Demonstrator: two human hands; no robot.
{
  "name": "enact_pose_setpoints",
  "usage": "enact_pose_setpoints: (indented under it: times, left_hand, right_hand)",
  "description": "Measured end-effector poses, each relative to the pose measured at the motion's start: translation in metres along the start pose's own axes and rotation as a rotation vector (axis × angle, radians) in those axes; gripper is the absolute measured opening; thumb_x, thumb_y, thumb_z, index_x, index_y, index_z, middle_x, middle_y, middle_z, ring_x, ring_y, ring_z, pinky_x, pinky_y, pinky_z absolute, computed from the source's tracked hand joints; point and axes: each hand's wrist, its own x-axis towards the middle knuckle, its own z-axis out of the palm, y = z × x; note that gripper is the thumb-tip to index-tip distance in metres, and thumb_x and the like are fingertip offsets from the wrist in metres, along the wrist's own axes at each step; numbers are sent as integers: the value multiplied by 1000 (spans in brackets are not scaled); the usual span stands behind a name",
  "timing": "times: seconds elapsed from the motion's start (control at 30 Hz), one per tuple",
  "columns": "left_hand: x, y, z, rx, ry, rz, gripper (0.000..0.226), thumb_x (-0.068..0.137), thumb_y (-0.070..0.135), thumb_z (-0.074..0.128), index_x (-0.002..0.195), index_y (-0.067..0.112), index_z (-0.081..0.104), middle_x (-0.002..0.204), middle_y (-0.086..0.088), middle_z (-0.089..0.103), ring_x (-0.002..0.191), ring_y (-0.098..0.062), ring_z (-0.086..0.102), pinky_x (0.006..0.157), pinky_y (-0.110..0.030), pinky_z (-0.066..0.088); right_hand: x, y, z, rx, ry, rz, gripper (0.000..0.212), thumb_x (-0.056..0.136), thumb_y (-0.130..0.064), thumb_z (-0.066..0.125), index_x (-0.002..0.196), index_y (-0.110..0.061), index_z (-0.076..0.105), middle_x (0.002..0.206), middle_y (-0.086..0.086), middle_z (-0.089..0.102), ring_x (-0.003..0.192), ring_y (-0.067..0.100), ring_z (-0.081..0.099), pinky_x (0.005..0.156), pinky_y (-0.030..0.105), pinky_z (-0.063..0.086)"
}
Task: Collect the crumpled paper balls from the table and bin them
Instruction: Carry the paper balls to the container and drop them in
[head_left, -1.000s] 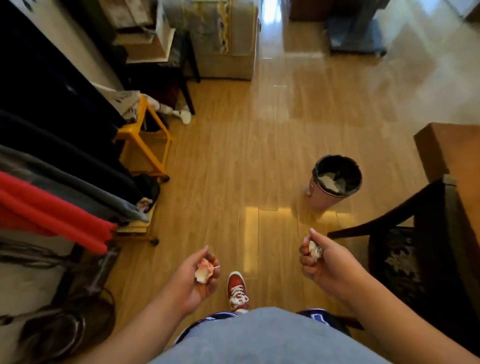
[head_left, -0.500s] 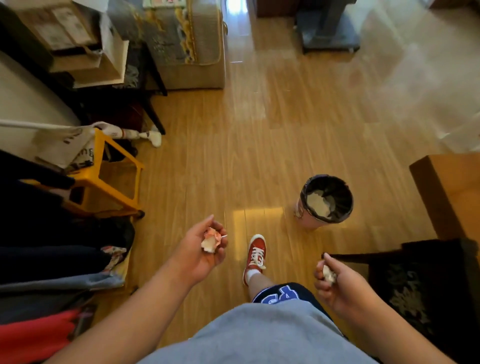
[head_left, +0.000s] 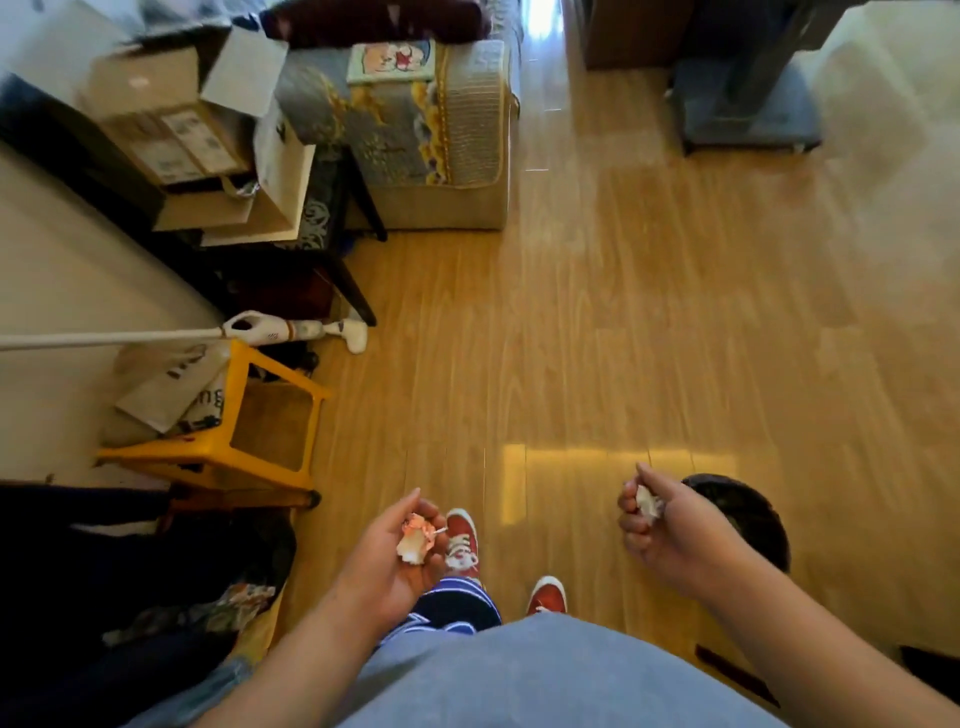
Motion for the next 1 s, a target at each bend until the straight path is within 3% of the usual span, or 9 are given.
enact_pose_setpoints:
  times: [0.3, 0.53, 0.8, 1.0]
  left_hand:
    - [108, 151, 76, 95, -12, -43, 21, 73, 33, 66, 64, 14, 62, 63, -3, 60, 50, -14, 59, 40, -20, 43]
    - [171, 235, 209, 431, -122, -130, 21, 76, 34, 63, 67, 16, 62, 62, -3, 61, 51, -13, 61, 40, -19, 44]
    - [250, 211, 409, 713, -305, -246, 21, 76, 33, 62, 65, 16, 62, 61, -3, 60, 49, -13, 60, 41, -19, 43]
    - [287, 157, 550, 846, -385, -294, 23, 79, 33, 60, 63, 16, 63, 61, -2, 60, 48, -13, 60, 42, -19, 44]
  right_hand:
    - [109, -128, 91, 82, -5, -51, 33, 94, -34, 50, 68, -14, 55, 57, -1, 47, 40, 8, 39, 35, 18, 28]
    - [118, -196, 68, 349, 179, -141, 34, 95, -32, 49, 66, -14, 52, 55, 0, 45, 39, 8, 36, 35, 18, 23]
    - [98, -219, -31, 713, 447, -164, 33, 95, -32, 51, 71, -11, 53, 61, 3, 42, 39, 10, 35, 32, 19, 24]
    - [91, -272, -107, 886, 487, -206, 33, 97, -29, 46, 71, -9, 50, 57, 4, 43, 37, 9, 33, 32, 19, 22]
